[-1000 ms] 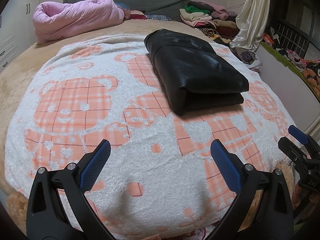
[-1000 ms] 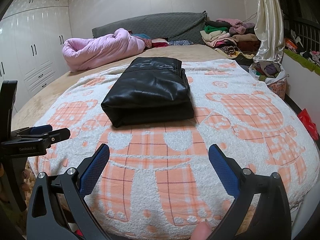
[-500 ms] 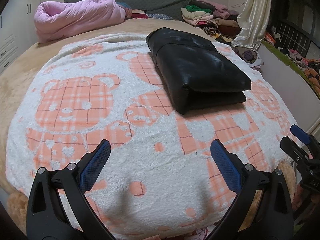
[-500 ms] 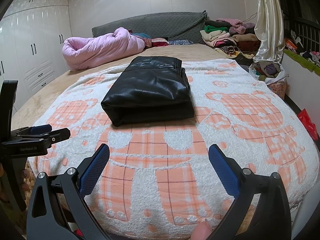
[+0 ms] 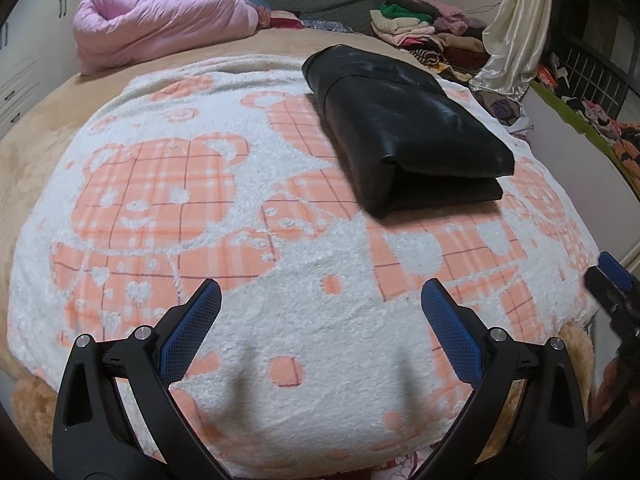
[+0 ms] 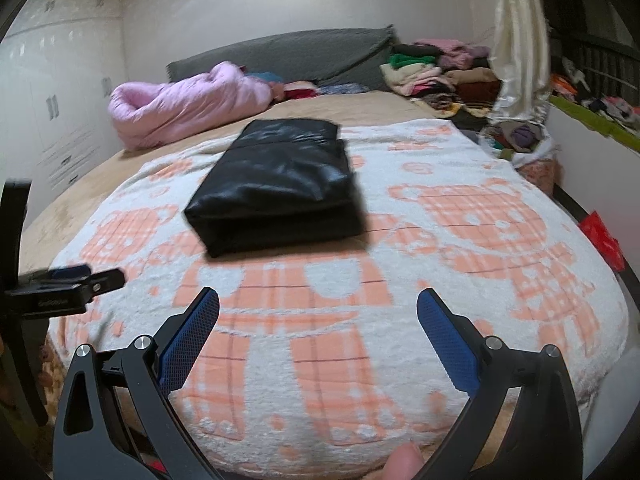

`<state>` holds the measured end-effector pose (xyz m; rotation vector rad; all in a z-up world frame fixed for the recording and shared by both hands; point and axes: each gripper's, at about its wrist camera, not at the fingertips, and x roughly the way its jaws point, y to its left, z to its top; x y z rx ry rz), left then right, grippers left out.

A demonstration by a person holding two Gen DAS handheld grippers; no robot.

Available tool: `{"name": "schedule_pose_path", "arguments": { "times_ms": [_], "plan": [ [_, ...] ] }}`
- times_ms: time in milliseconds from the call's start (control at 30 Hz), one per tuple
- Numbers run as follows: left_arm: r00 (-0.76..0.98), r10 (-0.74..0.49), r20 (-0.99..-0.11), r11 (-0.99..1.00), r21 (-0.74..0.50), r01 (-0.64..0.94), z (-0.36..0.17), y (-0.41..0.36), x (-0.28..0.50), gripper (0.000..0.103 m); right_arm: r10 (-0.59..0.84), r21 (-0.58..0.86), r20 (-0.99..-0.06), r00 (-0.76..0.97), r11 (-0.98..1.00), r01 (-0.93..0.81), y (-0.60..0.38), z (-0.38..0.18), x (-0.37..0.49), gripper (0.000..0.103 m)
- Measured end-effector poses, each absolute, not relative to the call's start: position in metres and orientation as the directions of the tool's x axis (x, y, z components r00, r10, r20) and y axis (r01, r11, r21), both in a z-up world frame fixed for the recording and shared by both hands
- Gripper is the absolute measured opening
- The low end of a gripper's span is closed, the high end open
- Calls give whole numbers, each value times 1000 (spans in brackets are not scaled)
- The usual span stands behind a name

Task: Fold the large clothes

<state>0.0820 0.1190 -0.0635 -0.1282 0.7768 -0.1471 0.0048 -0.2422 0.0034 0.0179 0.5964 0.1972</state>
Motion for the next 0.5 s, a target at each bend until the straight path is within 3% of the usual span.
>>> {"name": "schedule_pose_path", "arguments": {
  "times_ms": [167,267,367,500],
  "plan": [
    [697,-143,-703,981,-193,6,-68,155,96,94,46,98,-542,839,995,9,-309,6,-1,99],
    [694,-79,-716,979,-188,-82,-69,213,118,94,-164,93,-566,808,961,260,-398,-4,-6,99],
    [678,73,-731,963,-124,-238,-68,297,143,94,-461,5,-632,623,801,599,-516,-27,-19,99],
    [587,332,-738,873,6,-487,-76,430,173,94,-585,-65,-742,327,548,834,-653,-70,-51,99]
  ]
}}
